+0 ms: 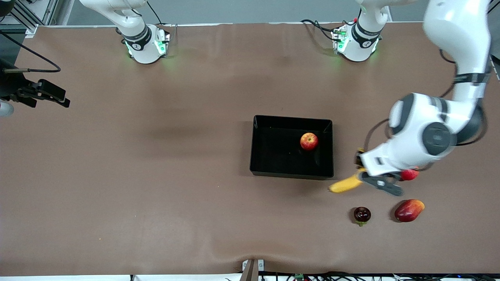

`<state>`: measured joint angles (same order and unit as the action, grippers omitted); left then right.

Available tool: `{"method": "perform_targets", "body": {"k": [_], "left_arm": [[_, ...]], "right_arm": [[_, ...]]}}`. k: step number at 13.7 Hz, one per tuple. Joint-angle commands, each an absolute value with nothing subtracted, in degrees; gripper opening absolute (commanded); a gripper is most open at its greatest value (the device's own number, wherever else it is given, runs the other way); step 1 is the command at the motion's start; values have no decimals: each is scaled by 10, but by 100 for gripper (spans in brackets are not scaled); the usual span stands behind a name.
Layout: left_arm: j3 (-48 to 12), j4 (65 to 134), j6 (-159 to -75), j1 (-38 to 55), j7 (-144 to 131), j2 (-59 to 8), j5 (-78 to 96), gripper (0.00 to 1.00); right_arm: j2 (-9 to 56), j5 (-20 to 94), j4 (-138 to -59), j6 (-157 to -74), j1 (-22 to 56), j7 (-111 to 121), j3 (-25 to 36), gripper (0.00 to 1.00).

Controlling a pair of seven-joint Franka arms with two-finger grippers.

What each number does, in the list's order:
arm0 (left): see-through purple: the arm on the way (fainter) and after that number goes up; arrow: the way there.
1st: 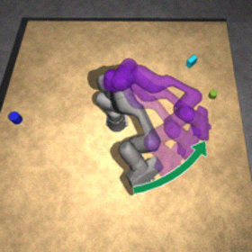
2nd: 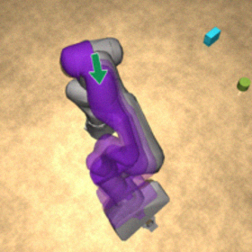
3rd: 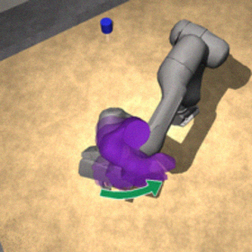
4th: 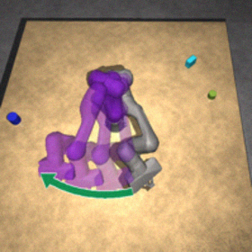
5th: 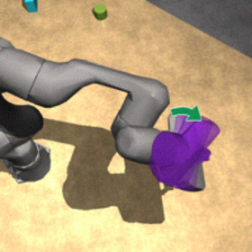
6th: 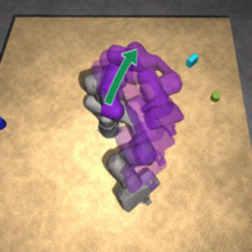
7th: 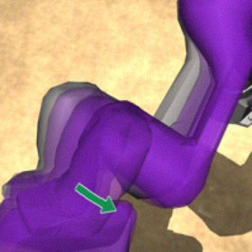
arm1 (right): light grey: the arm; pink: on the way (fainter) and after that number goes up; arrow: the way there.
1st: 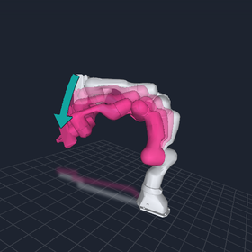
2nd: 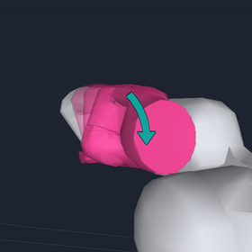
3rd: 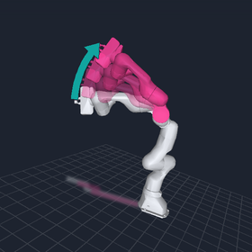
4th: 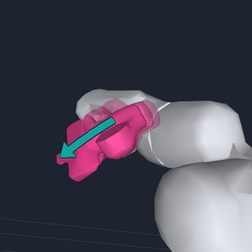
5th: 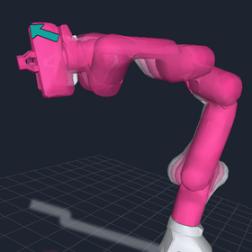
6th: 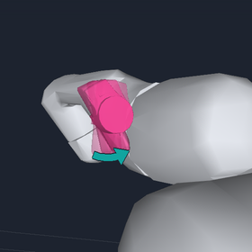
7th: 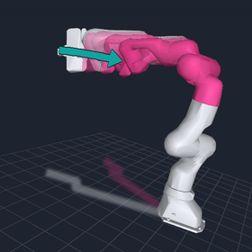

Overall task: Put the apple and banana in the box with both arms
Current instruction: 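Lift the banana with the left gripper and carry it over the box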

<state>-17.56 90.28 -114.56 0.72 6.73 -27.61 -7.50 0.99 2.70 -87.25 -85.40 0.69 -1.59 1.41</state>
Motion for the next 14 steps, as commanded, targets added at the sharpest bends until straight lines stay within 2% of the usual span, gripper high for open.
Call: {"method": "perform_targets", "body": {"k": [1, 4, 8, 14], "left_arm": [[-179, 911, -1138, 67, -43, -265, -74, 0], [-178, 911, -1139, 154, -227, -282, -76, 0], [-179, 912, -1146, 227, -238, -306, -139, 0], [-179, 911, -1172, 241, -257, -366, -138, 0]], "right_arm": [[12, 28, -863, -846, -5, -19, 7, 100], [12, 28, -864, -846, -7, -19, 7, 100], [12, 28, -864, -846, -7, -19, 7, 100], [13, 28, -864, -846, -8, -19, 7, 100]]}}
